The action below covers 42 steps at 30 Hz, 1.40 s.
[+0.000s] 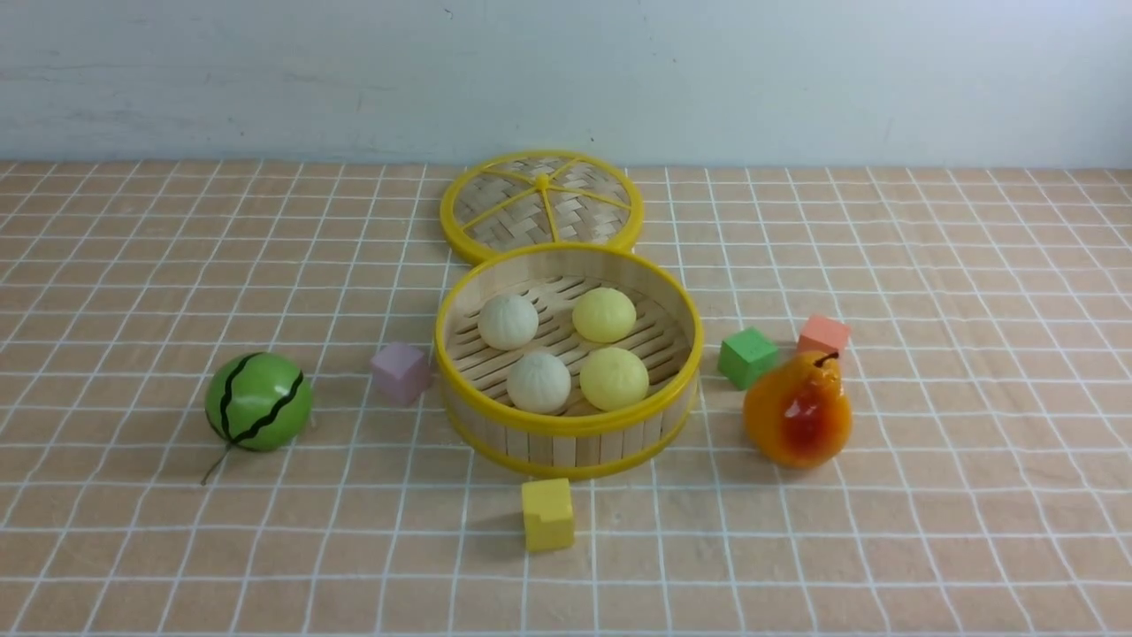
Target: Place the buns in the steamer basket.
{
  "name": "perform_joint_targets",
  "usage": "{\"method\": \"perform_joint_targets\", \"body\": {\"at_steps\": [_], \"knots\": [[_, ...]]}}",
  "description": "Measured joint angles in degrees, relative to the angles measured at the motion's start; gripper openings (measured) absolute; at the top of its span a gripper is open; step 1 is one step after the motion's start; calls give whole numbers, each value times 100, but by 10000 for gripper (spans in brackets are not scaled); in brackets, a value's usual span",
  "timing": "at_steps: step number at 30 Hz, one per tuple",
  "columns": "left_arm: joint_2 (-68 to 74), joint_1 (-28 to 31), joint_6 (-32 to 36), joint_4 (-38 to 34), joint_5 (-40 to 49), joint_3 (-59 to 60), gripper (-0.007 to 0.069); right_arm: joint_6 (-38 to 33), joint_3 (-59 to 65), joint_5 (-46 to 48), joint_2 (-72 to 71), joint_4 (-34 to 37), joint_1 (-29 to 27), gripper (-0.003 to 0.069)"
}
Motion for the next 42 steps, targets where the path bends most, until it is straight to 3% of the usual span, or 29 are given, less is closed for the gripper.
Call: {"method": "perform_joint_targets", "body": {"at_steps": [42], "knots": [[0, 0, 0, -6, 5, 0, -13, 0, 0, -6, 0, 3, 0, 99]]}}
